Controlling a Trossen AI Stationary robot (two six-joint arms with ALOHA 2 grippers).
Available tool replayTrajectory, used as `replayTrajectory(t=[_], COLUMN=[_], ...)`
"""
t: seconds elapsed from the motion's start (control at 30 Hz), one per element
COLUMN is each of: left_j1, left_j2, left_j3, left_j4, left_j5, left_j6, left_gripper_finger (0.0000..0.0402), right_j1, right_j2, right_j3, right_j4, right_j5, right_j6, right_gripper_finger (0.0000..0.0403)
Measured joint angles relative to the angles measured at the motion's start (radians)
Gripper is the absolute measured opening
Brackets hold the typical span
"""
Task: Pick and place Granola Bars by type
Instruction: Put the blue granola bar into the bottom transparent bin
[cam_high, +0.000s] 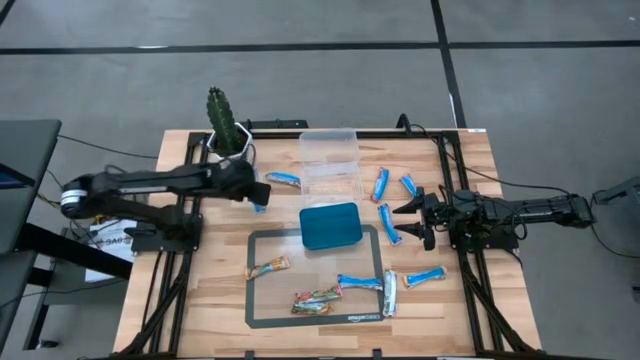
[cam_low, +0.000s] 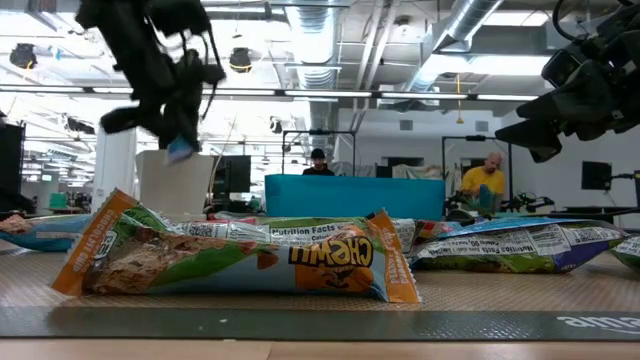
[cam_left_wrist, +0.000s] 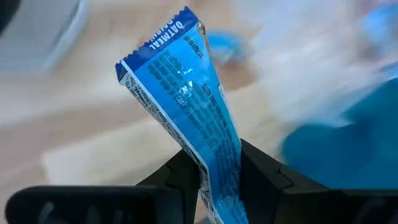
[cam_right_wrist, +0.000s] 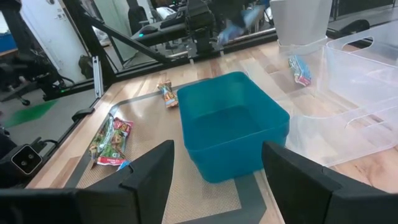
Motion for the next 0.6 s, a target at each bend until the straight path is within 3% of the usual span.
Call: replayTrajectory(t=[0.27, 0.47, 0.6], left_j1=[-0.07, -0.075, -0.075], left_j2=[-0.184, -0.201, -0.145], left_j3=[0.0, 0.0, 0.001], left_j4=[0.092, 0.239, 0.378], left_j5=[-0.119, -0.069, -0.01], left_j6=[0.213, 0.367, 0.433], left_gripper_finger=[0.0088, 0.0088, 0.0088], right_j1=[0.0, 0.0, 0.0], right_j2=[0.0, 0.0, 0.0], right_j3=[0.0, 0.0, 0.0], right_j4=[-0.001, -0.001, -0.001], right_j5=[0.0, 0.0, 0.0], right_j6=[0.0, 0.0, 0.0], right_gripper_finger=[0.0235, 0.0235, 0.0235])
